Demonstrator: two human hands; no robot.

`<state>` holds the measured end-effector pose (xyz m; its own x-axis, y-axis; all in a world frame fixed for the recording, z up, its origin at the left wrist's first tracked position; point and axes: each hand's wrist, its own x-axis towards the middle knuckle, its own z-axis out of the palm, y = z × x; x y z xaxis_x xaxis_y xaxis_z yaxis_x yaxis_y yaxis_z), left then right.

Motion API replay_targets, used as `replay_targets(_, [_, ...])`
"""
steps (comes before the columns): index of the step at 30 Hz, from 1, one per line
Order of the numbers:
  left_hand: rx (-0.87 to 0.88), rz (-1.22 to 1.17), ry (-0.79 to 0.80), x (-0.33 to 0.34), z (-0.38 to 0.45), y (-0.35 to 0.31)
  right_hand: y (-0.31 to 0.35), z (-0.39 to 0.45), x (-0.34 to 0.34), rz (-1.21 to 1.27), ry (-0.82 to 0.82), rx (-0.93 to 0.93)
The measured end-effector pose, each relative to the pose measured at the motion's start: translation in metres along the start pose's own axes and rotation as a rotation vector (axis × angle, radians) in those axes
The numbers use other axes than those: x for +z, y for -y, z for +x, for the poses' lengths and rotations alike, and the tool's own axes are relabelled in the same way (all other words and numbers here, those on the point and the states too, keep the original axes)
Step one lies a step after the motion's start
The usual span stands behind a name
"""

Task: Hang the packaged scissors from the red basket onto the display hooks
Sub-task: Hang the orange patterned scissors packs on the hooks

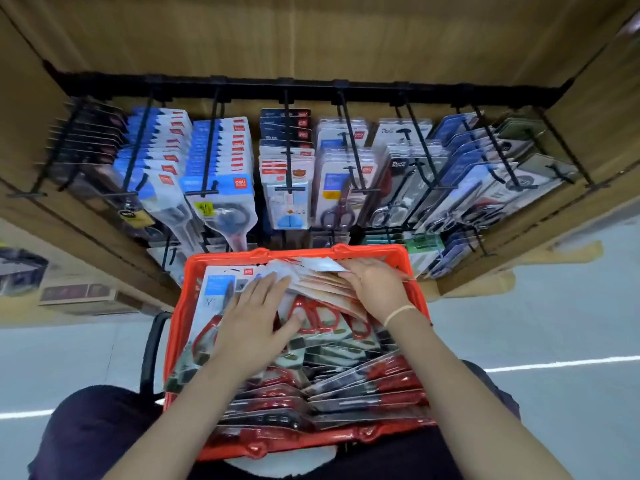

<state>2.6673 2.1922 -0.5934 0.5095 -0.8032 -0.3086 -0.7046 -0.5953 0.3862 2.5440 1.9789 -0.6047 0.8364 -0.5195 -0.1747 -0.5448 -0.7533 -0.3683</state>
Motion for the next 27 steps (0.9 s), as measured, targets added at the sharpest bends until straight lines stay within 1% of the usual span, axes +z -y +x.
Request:
replay_targets(2, [0.008, -0.003, -0.013, 0.001, 0.0, 0.001, 0.002, -0.002, -0.003, -0.082, 0.005, 0.007])
replay_targets(3, [0.012, 0.008, -0.018, 0.001, -0.001, 0.0, 0.002, -0.006, -0.007, -0.075, -0.008, 0.015])
replay_targets(6, [0.003, 0.036, -0.014, -0.002, -0.005, -0.002, 0.007, -0.031, -0.029, -0.009, -0.126, 0.039])
replay_targets(9, [0.017, 0.0, -0.019, -0.017, -0.01, -0.013, 0.015, -0.055, -0.055, 0.107, -0.261, -0.004])
replay_targets(11, [0.05, -0.112, -0.07, -0.035, -0.017, -0.031, 0.021, -0.071, -0.072, 0.206, -0.343, -0.025])
replay_targets(14, [0.098, -0.424, -0.154, -0.065, -0.03, -0.063, 0.036, -0.096, -0.103, 0.394, -0.467, -0.073])
replay_targets(17, [0.131, -0.697, -0.166, -0.092, -0.045, -0.093, 0.062, -0.125, -0.135, 0.62, -0.526, -0.114])
replay_targets(20, [0.133, -0.936, -0.105, -0.105, -0.058, -0.106, 0.081, -0.146, -0.155, 0.789, -0.544, -0.108])
replay_targets(24, [0.141, -1.153, 0.031, -0.112, -0.082, -0.113, 0.094, -0.153, -0.159, 1.03, -0.576, -0.023])
replay_targets(27, [0.133, -1.149, 0.105, -0.116, -0.106, -0.116, 0.108, -0.155, -0.157, 1.128, -0.573, 0.029])
